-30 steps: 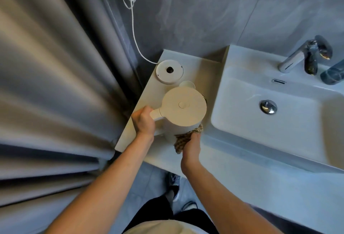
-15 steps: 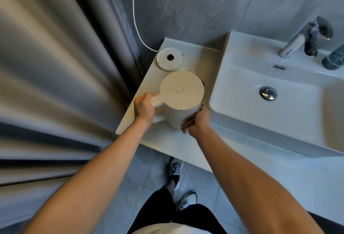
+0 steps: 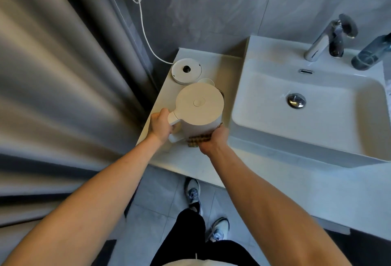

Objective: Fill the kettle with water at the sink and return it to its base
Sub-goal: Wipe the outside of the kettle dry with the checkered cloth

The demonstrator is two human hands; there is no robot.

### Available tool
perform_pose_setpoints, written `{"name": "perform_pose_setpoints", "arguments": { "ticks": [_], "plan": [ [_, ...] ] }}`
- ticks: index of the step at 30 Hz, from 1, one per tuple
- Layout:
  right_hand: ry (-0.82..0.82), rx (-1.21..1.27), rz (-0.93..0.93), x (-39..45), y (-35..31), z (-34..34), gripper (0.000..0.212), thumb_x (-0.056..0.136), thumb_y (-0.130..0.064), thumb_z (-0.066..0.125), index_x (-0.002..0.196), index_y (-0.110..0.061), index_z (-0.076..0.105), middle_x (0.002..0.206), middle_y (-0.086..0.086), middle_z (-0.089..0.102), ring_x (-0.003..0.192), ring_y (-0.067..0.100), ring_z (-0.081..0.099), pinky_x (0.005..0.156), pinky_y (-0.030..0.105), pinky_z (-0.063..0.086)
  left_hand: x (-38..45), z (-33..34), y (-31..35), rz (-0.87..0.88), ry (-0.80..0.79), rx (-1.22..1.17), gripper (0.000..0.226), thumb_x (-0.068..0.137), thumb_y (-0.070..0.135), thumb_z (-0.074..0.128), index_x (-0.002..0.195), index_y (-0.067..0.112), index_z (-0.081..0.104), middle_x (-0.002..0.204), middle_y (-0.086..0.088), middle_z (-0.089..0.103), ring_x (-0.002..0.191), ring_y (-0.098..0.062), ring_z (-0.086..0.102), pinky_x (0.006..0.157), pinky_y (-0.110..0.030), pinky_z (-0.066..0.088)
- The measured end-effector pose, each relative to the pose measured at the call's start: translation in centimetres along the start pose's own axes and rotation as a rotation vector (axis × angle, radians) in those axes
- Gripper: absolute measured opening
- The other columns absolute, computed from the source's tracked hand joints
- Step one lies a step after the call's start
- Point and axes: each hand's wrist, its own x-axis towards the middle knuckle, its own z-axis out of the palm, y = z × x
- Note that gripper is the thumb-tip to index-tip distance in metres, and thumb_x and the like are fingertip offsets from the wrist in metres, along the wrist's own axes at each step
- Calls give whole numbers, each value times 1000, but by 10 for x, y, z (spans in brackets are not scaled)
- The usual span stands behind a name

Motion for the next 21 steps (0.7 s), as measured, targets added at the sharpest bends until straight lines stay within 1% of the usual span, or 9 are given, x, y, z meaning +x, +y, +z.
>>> {"name": "perform_pose_setpoints", "arguments": {
  "ticks": [3, 5, 10, 13, 14, 16, 18, 20, 21],
  "plan": [
    [3, -205, -65, 6, -25, -6, 33, 100, -35, 44, 83, -18, 66, 83, 3, 68, 74, 24, 62, 60, 30, 50, 2, -3, 2, -8, -51, 39, 49, 64, 44, 48, 76, -2, 59, 67, -18, 50, 63, -29, 47, 52, -31, 32],
    [-39, -407, -157, 12, -44, -5, 29, 100, -36, 47, 85, -18, 64, 80, 3, 66, 71, 24, 58, 61, 29, 47, 7, -8, 6, -15, -86, 61, 48, 63, 42, 48, 79, -2, 60, 68, -18, 49, 61, -27, 45, 51, -30, 31],
    [-148, -611, -305, 18, -68, 13, 30, 91, -42, 61, 96, -20, 80, 100, -4, 80, 101, 21, 69, 90, 37, 53, 33, -27, 26, 23, -206, 239, 36, 77, 34, 53, 67, -1, 52, 65, -15, 51, 64, -27, 50, 61, -38, 42],
    [-175, -623, -412, 7, -33, -2, 32, 99, -48, 48, 90, -27, 72, 87, -7, 72, 84, 18, 62, 74, 35, 49, 52, -35, 33, 96, -223, 353, 42, 76, 32, 48, 61, -5, 60, 60, -20, 59, 65, -32, 59, 61, -41, 45],
    [-168, -598, -449, 1, -16, -9, 32, 104, -46, 43, 95, -30, 68, 82, -5, 65, 76, 17, 59, 70, 33, 48, 55, -37, 35, 106, -223, 388, 44, 81, 31, 48, 66, -7, 65, 64, -21, 64, 67, -35, 63, 62, -44, 50],
    [-143, -519, -489, -7, 15, -21, 31, 111, -43, 35, 123, -37, 62, 85, -4, 61, 69, 7, 60, 65, 26, 52, 61, -39, 38, 139, -206, 452, 40, 89, 28, 47, 72, 0, 69, 73, -20, 69, 74, -36, 68, 62, -44, 55],
    [-141, -457, -493, -12, 32, -26, 36, 112, -38, 33, 143, -38, 52, 102, -12, 68, 88, -4, 67, 68, 13, 54, 61, -43, 45, 246, -186, 624, 41, 89, 38, 43, 73, 7, 66, 73, -11, 68, 73, -29, 66, 58, -36, 46],
    [-123, -432, -474, -10, 30, -24, 40, 112, -36, 36, 150, -32, 50, 126, -2, 71, 116, 14, 67, 74, 19, 58, 51, -43, 59, 340, -245, 756, 45, 89, 57, 44, 90, 20, 69, 84, 4, 70, 79, -18, 64, 65, -33, 48],
    [-112, -430, -454, -8, 25, -23, 41, 112, -34, 37, 151, -29, 50, 128, 11, 70, 117, 28, 67, 78, 29, 62, 42, -41, 69, 358, -309, 797, 47, 86, 67, 49, 105, 28, 67, 97, 13, 68, 87, -12, 63, 72, -32, 51]
  ]
}}
